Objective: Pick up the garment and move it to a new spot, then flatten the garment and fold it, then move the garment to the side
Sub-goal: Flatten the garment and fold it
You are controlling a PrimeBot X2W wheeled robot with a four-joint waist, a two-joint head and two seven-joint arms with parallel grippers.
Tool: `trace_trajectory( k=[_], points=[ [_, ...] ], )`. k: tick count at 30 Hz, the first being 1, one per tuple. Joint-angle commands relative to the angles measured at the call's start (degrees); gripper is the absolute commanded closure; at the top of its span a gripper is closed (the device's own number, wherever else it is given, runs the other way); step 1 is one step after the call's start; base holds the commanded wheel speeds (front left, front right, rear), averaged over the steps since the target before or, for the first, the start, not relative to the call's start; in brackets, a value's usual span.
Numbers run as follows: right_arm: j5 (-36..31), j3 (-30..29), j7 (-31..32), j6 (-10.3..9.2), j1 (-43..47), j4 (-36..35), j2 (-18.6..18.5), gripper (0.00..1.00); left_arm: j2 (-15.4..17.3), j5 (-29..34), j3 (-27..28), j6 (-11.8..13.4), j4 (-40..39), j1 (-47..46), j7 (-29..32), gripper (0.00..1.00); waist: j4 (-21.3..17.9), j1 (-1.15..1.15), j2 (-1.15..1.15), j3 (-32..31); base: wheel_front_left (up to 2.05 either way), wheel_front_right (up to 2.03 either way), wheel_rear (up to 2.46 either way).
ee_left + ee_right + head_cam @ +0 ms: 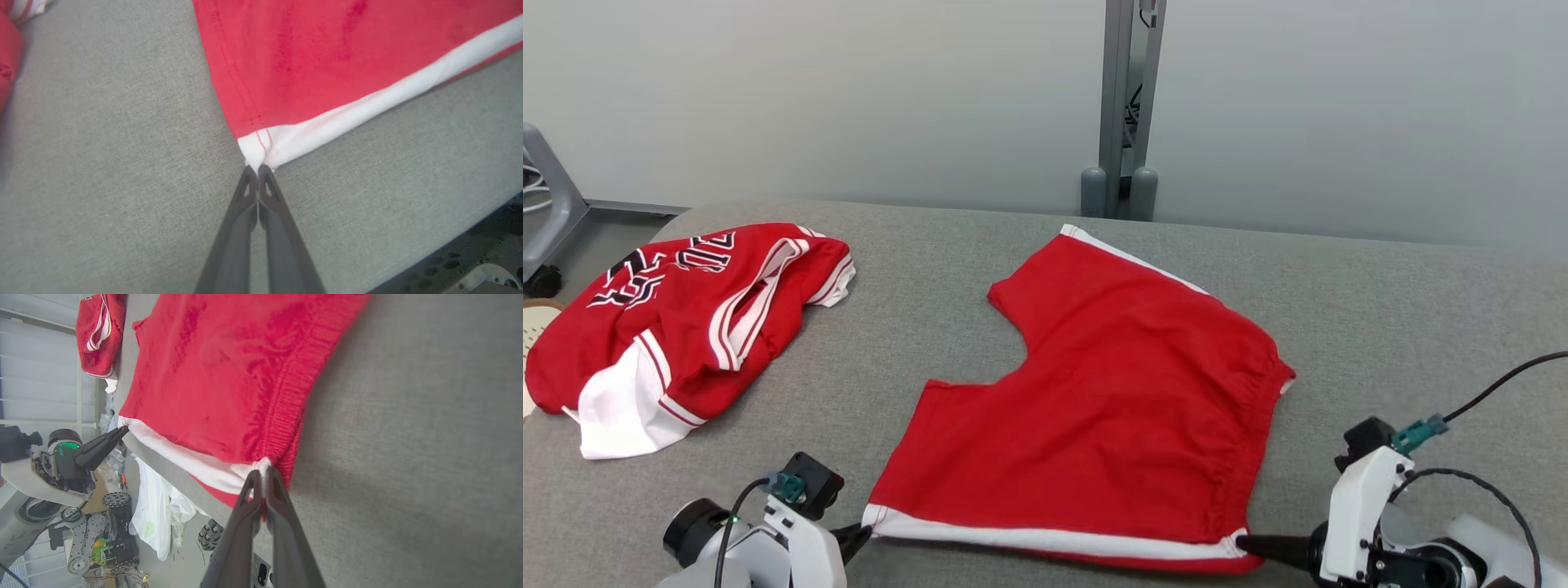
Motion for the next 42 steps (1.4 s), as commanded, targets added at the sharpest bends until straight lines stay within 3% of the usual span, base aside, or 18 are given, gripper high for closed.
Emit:
trace_trajectory(
  k=[1, 10, 15, 30, 42],
  points=[
    [0.28, 0.21, 0.64, 0.03, 1.01, -0.22, -0.69, 1.00, 0.51, -0.11, -0.14, -0.03, -0.29, 0.92, 0.33, 1.00, -0.08, 0.00, 0.00, -0.11, 0.00, 0.00, 0.00],
    [1.52, 1.01, 3.19, 0.03, 4.31, -5.13, -2.24, 1.00, 7.11, -1.27, -0.64, -0.04, -11.39, 3.80, 8.33, 1.00, -0.71, 0.00, 0.00, -0.17, 0.00, 0.00, 0.00],
    [2.38, -0.45, 1.43, 0.04, 4.31, -6.87, -2.13, 1.00, 9.20, -1.56, -0.10, -0.04, -13.33, 1.43, 8.52, 1.00, -1.29, 0.00, 0.00, 0.93, 0.00, 0.00, 0.00],
    [3.24, -8.17, -6.10, 0.04, -1.55, -13.84, 0.87, 1.00, 9.38, 0.56, 6.91, 1.89, -9.07, -13.76, 6.05, 1.00, -6.41, 0.00, 0.00, 9.34, 0.00, 0.00, 0.00],
    [-0.58, -11.86, -13.04, 0.05, -6.72, -16.11, 7.61, 1.00, 8.78, 5.32, 8.94, 2.21, 0.09, -27.56, 5.65, 1.00, -14.33, 0.00, 0.00, 17.31, 0.00, 0.00, 0.00]
  ],
)
